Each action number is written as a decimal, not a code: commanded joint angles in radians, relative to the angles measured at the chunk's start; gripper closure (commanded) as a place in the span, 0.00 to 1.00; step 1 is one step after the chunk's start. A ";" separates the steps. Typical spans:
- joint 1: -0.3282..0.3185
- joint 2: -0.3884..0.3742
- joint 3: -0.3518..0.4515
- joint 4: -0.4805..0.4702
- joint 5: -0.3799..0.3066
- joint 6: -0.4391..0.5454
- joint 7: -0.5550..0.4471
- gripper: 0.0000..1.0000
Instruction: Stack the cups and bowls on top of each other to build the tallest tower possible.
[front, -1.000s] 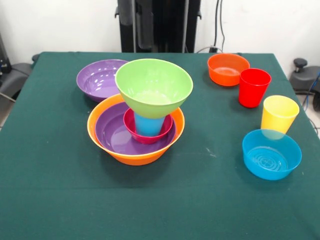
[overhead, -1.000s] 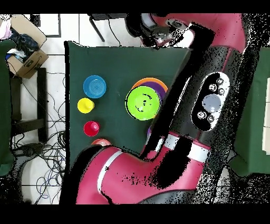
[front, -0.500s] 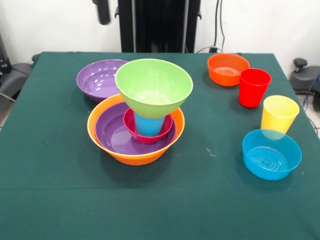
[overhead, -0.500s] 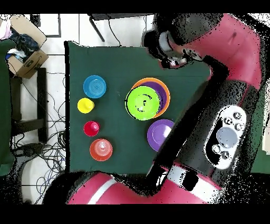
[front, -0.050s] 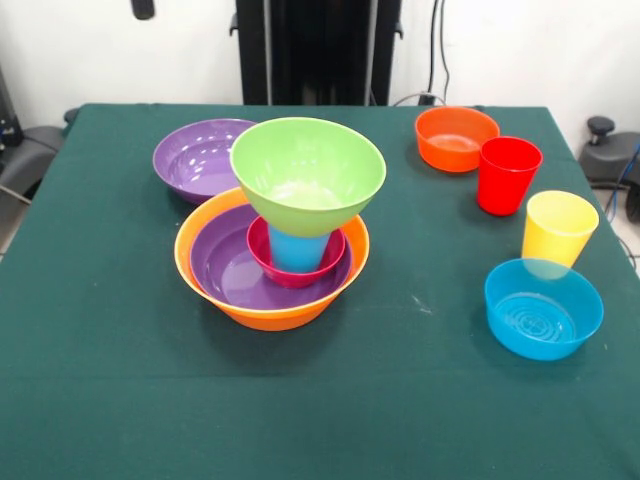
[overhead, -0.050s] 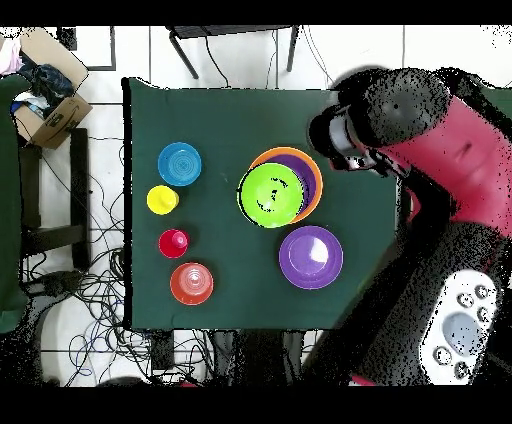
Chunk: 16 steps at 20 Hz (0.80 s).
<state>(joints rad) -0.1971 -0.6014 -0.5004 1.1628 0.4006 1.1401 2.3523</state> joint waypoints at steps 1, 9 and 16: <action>-0.024 -0.080 0.171 0.323 -0.124 -0.161 -0.311 0.00; -0.028 -0.063 0.231 0.371 -0.138 -0.283 -0.232 0.00; -0.043 -0.055 0.264 0.412 -0.162 -0.322 -0.197 0.00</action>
<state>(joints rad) -0.2275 -0.6861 -0.3981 1.4325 0.3153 0.8745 2.2898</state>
